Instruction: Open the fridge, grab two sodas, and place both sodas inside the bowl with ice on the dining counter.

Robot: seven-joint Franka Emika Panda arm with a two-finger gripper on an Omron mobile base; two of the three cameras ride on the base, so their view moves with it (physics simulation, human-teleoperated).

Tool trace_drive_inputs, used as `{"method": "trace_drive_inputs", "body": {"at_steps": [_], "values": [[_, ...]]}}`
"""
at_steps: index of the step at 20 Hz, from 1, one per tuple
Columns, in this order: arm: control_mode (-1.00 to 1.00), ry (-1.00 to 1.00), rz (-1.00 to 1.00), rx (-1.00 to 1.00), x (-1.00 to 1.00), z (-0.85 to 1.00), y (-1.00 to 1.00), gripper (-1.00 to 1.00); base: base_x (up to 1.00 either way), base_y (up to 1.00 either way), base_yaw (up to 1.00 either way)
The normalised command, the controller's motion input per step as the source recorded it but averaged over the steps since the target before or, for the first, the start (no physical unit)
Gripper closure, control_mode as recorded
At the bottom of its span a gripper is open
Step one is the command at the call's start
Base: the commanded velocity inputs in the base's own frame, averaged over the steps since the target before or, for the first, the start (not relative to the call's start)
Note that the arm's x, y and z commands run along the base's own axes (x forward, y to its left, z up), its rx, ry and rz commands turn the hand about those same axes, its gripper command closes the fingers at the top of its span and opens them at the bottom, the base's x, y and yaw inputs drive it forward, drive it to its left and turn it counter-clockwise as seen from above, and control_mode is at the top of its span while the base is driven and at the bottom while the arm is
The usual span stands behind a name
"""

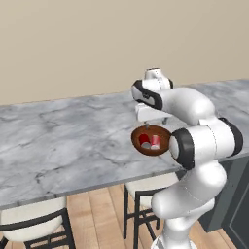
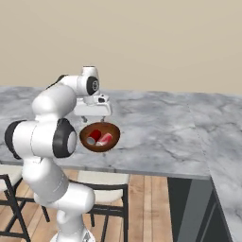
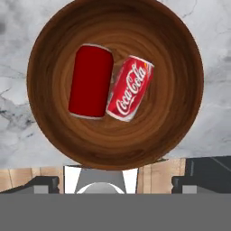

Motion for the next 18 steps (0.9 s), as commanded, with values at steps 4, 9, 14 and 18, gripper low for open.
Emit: {"method": "trace_drive_inputs", "body": {"at_steps": [4, 9, 14, 18], "values": [[-1.0, -0.09, -0.01, 0.0, -0.73, 0.49, 0.14, -1.0, 0.0, 0.0, 0.0], [-1.0, -0.13, 0.0, 0.0, -0.74, 0.32, 0.06, -1.0, 0.0, 0.0, 0.0], [-1.0, -0.18, 0.0, 0.0, -0.81, 0.23, 0.0, -1.0, 0.0, 0.0, 0.0], [-1.0, -0.28, 0.0, -0.01, -0.7, 0.23, 0.0, -1.0, 0.0, 0.0, 0.0]]}}
